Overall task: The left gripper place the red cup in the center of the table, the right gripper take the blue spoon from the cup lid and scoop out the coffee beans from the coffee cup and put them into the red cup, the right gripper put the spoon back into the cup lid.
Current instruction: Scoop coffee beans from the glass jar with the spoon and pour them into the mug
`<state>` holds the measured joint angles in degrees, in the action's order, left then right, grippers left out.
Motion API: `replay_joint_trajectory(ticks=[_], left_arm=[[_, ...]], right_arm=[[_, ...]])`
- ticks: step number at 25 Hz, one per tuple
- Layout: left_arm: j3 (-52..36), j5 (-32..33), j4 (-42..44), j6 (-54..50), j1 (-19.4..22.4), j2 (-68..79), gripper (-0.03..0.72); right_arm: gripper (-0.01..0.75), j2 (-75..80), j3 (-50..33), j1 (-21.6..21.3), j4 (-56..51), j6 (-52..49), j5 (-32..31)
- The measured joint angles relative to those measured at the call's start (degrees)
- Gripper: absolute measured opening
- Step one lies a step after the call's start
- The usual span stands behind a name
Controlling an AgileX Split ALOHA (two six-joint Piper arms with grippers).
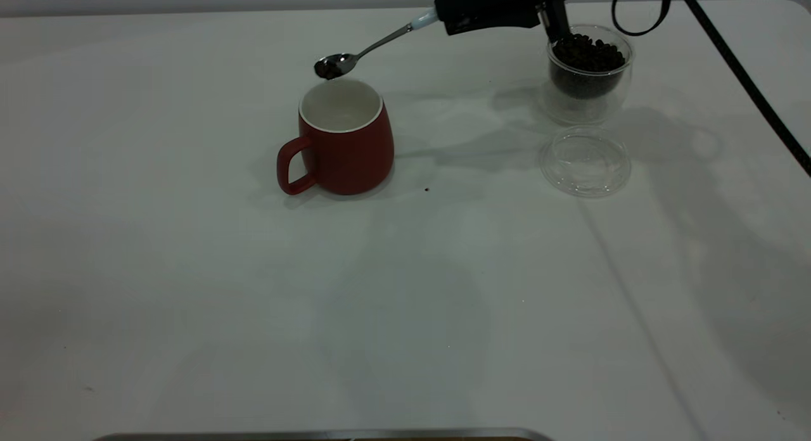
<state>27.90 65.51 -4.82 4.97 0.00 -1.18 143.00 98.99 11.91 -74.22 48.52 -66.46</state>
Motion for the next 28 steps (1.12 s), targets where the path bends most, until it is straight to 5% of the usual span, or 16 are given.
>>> replay_joint_trajectory(ticks=[19,28], left_arm=[[0.0,0.0,0.0,0.0,0.0,0.0,0.472],[0.0,0.0,0.0,0.0,0.0,0.0,0.472]], right_arm=[[0.113,-0.89,0.0,1.84,3.64,28.9,7.17],[0.113,-5.7,0.0,2.36,10.14,27.41,8.28]])
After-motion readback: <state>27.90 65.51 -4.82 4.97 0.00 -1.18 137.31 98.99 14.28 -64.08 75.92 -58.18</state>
